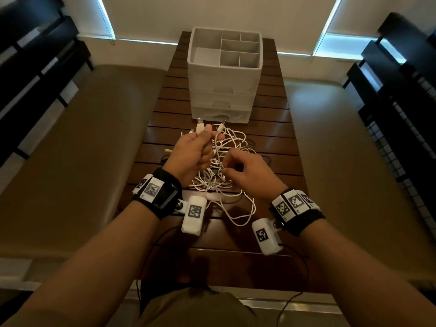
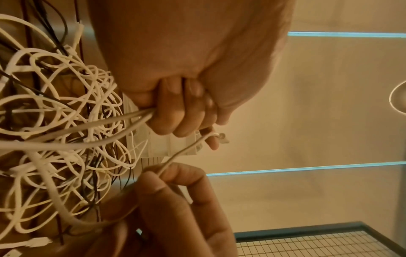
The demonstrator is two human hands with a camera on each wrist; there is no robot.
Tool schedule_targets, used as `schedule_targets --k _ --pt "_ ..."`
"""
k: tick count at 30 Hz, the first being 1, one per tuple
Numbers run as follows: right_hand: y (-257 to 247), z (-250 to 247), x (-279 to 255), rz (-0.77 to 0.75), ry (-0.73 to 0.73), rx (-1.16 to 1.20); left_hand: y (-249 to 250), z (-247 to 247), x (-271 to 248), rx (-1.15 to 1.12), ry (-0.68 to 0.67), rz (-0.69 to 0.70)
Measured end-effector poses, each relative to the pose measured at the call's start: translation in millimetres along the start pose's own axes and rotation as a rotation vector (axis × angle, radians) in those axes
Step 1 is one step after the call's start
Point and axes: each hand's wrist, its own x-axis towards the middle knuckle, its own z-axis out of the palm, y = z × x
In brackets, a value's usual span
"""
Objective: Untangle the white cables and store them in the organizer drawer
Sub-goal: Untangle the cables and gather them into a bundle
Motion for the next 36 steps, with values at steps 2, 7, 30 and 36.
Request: schedule_targets --k 2,7,30,36 --pt "-3 1 -2 -0.015 -0.004 0.022 -4 1 -3 0.029 0.001 0.01" --pt "-3 0 -2 -0.038 -0.064 -0.097 -9 8 -9 0.154 0.017 0.045" --pt "-51 -25 44 -0.235 0.194 -0.104 -10 16 -16 0.256 -0.026 0.113" --pt "-56 -23 47 -0.275 0.135 -0.153 -9 13 -19 0.267 -0.015 0.074"
